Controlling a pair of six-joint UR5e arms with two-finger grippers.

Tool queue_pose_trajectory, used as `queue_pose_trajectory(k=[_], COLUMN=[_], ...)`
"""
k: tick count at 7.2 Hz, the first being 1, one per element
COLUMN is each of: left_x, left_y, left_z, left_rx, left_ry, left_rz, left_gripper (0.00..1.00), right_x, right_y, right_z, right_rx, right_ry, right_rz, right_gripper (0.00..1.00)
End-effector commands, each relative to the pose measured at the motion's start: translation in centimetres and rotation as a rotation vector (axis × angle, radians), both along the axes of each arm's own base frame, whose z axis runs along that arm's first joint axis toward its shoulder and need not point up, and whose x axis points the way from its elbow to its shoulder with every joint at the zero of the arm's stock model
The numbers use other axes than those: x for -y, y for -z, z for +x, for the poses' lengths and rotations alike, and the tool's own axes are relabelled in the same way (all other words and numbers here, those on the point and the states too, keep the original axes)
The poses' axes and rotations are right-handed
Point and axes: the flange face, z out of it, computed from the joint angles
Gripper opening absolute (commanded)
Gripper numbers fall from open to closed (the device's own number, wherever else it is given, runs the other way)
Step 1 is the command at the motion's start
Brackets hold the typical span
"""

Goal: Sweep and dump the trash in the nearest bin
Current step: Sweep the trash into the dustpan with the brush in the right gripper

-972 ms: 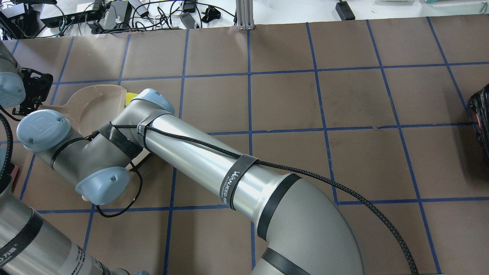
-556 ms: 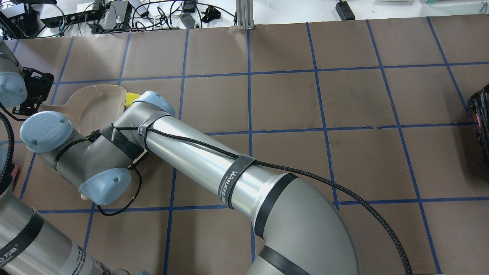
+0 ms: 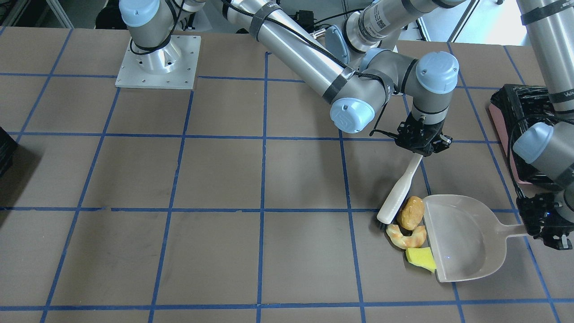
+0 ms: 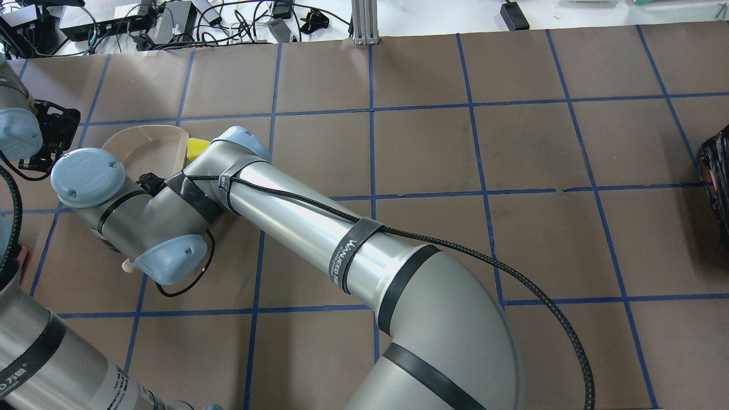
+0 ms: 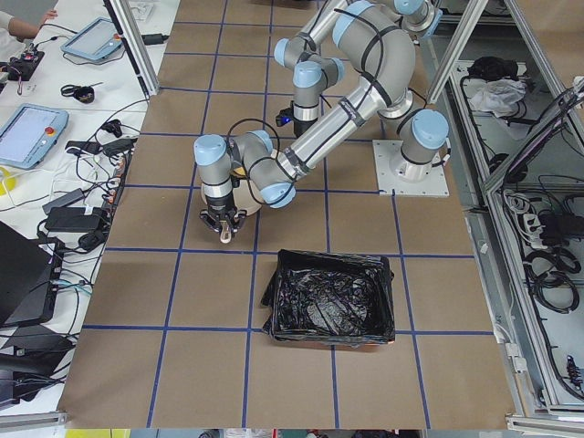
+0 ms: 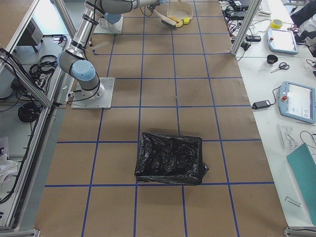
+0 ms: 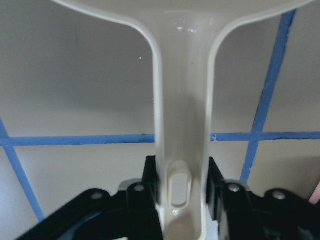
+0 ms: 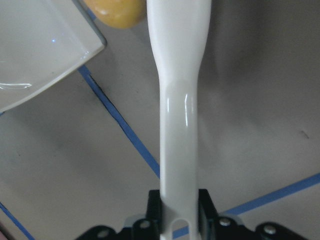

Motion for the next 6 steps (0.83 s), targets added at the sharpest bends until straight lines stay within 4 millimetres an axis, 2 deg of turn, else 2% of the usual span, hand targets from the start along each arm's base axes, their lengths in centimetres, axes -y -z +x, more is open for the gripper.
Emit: queue_pose_trajectory(k=[1,6], left_x=[0.1,0.2], left_y=[0.1,0.1], left_z=[0.0,-0.1], left_rx=[0.006,0.006], left_ry=[0.005,0.010], left_rz=[-0.007,-0.006], left_gripper=[0.00,0.00], right_x=[1.4,1.7], right_y=[0.4,1.8], right_z=[-0.2,0.1], right_rx=[0.006,0.015], right_ry=[-0.048,-0.343], right_rz=[-0.027,-0.133], right_gripper=[0.00,0.00])
